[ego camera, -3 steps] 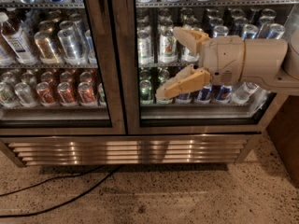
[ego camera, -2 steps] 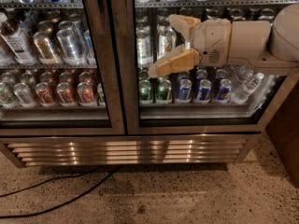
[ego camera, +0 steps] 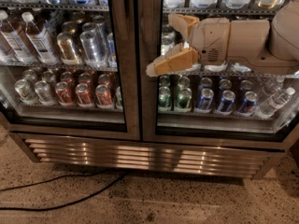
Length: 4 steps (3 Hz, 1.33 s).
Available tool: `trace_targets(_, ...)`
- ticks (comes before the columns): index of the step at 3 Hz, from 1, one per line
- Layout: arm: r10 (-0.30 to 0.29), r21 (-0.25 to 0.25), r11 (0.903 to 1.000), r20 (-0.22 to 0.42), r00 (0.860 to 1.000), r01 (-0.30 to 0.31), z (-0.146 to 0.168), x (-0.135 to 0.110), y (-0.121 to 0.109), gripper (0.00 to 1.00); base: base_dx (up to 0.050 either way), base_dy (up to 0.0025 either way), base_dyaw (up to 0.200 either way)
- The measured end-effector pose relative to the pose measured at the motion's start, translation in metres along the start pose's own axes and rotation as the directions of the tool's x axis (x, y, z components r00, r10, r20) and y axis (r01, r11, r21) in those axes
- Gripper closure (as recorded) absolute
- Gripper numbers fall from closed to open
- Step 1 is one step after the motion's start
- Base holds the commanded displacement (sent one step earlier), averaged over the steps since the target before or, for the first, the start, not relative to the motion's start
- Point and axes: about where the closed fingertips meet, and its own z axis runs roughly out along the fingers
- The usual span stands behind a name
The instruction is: Open right fridge door
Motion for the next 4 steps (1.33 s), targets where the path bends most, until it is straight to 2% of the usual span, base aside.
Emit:
trace_targets(1,-0.038,0.014,0.9992,0.0,0.999,0.038,0.0003,-0.0218,0.0031,0.0,0.0,0.0,0.0)
trace_targets(2,-0.038,0.013,0.9992,0.0,0.999,0.038,0.0003,-0.0218,0.0031,0.0,0.0,-0.00001,0.094)
trace_targets(3,-0.038,0.013,0.9992,0.0,0.999,0.038,0.0003,-0.0218,0.0031,0.0,0.0,0.00003,0.2)
trace_targets(4,-0.038,0.013,0.9992,0.0,0.999,0.038,0.0003,-0.0218,0.0031,0.0,0.0,0.0,0.0)
